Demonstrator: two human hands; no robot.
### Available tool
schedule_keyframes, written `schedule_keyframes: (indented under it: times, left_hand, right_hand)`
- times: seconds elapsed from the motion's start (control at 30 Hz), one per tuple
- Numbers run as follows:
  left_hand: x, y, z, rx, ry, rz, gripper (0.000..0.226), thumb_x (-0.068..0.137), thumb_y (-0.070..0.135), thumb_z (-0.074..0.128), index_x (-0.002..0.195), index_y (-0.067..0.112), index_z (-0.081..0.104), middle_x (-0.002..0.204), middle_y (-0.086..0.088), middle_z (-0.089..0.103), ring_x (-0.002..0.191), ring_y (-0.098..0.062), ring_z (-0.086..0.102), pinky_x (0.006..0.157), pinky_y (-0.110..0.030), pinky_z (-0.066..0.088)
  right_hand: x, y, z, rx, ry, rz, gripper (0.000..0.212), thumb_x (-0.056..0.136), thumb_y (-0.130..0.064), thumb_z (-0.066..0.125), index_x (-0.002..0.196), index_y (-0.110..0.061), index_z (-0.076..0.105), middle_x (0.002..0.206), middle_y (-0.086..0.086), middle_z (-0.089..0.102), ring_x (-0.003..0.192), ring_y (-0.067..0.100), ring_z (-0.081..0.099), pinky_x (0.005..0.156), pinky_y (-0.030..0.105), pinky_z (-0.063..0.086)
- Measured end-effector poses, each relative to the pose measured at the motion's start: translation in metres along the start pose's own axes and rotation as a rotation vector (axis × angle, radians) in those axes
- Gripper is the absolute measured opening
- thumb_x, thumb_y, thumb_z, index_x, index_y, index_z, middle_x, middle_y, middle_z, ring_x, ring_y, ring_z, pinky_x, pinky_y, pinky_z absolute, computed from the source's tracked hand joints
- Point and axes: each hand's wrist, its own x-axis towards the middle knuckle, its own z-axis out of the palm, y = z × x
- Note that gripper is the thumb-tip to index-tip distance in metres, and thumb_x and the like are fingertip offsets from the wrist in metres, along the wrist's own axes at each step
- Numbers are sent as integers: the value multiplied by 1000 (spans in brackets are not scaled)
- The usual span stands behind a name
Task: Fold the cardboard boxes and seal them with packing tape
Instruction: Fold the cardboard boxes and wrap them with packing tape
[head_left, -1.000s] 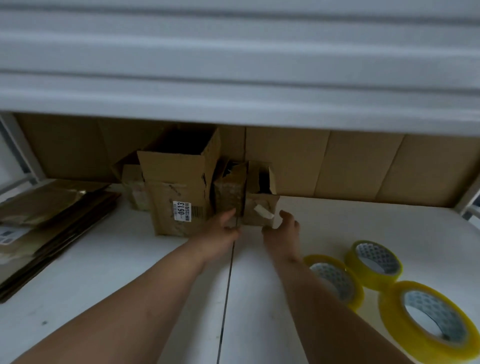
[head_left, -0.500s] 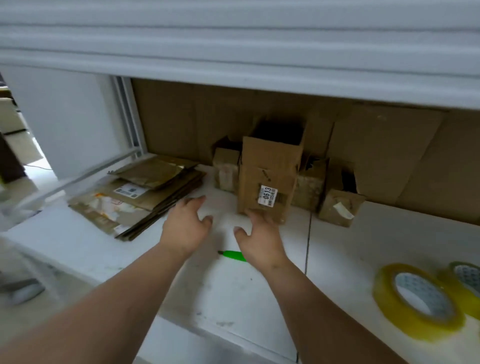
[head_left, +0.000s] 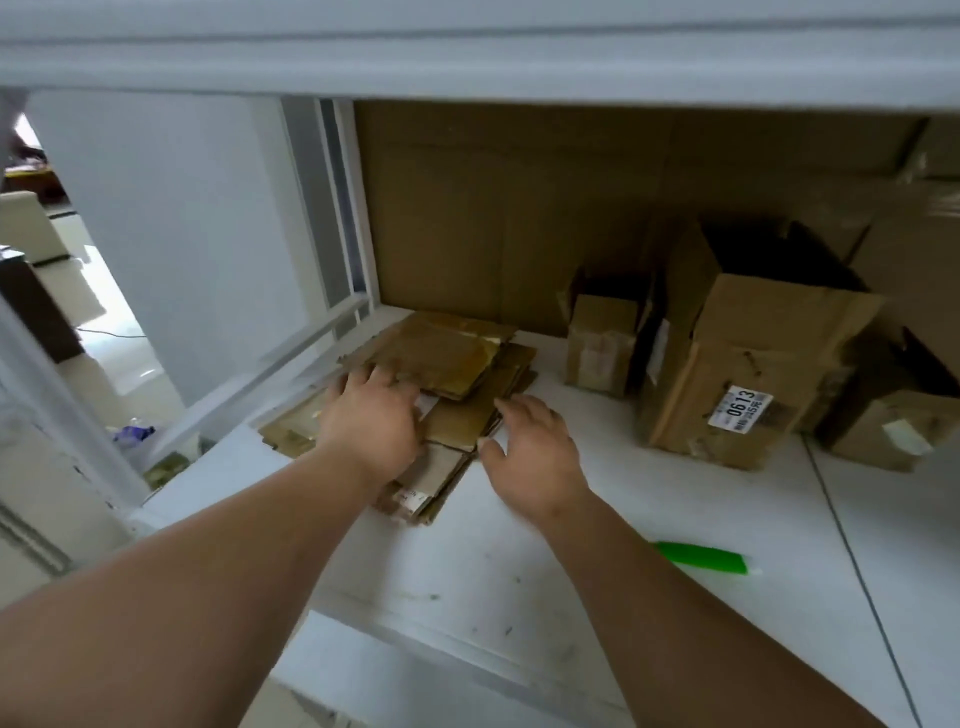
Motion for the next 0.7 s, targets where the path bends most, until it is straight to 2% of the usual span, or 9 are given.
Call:
schedule_keyframes:
  times: [0.07, 0.13, 0.23, 0.33, 0.47, 0.6, 0.7]
  left_hand:
    - [15, -10, 2, 39, -38, 62, 60, 87, 41, 62, 144, 38, 43, 162, -1, 23, 148, -31, 18, 120, -49, 14]
    - [29, -18, 7, 69, -58, 123, 63, 89, 36, 60, 148, 39, 38, 166, 0, 12, 151, -28, 11, 122, -50, 10]
    - [45, -27, 16, 74, -108, 164, 77, 89, 28, 57, 155, 39, 18, 166, 1, 7, 152, -26, 6, 122, -50, 6]
    - [55, -29, 22, 98, -141, 212, 76, 92, 25, 53, 156, 37, 14, 165, 2, 17, 151, -26, 13, 121, -49, 5]
    - [61, -23, 24, 114, -71, 256, 64, 94, 23, 47, 153, 37, 26, 154, 2, 41, 142, -26, 36, 119, -49, 15]
    - [64, -20, 19, 97, 78, 246, 65, 91, 28, 53, 151, 36, 30, 152, 3, 42, 140, -27, 35, 117, -47, 23]
    - [57, -19, 10, -8, 177, 172, 59, 91, 26, 51, 148, 33, 36, 152, 2, 41, 141, -29, 33, 114, -47, 26]
  right_hand:
    - [9, -8, 6, -47, -14, -1, 60, 98, -48, 41, 153, -31, 28, 163, -4, 18, 146, 24, 18, 116, 44, 22]
    - [16, -13, 12, -116, -31, -34, 60, 97, -51, 36, 154, -34, 23, 164, -5, 12, 148, 26, 14, 118, 46, 18]
    - [19, -12, 19, -225, -65, -72, 57, 97, -52, 33, 152, -36, 29, 164, -3, 16, 149, 25, 13, 120, 49, 12]
    - [15, -7, 23, -252, -103, -53, 56, 97, -54, 31, 150, -37, 30, 162, -1, 22, 147, 26, 18, 120, 50, 12]
    - [15, -7, 25, -230, -109, -47, 56, 98, -55, 31, 150, -36, 31, 163, -2, 20, 147, 25, 18, 121, 50, 11]
    - [17, -6, 19, -184, -80, -31, 57, 97, -58, 35, 150, -35, 34, 161, -3, 23, 147, 25, 19, 119, 47, 12]
    - [17, -3, 15, -148, -76, 21, 63, 96, -61, 39, 151, -32, 32, 161, -2, 23, 147, 24, 19, 118, 45, 14]
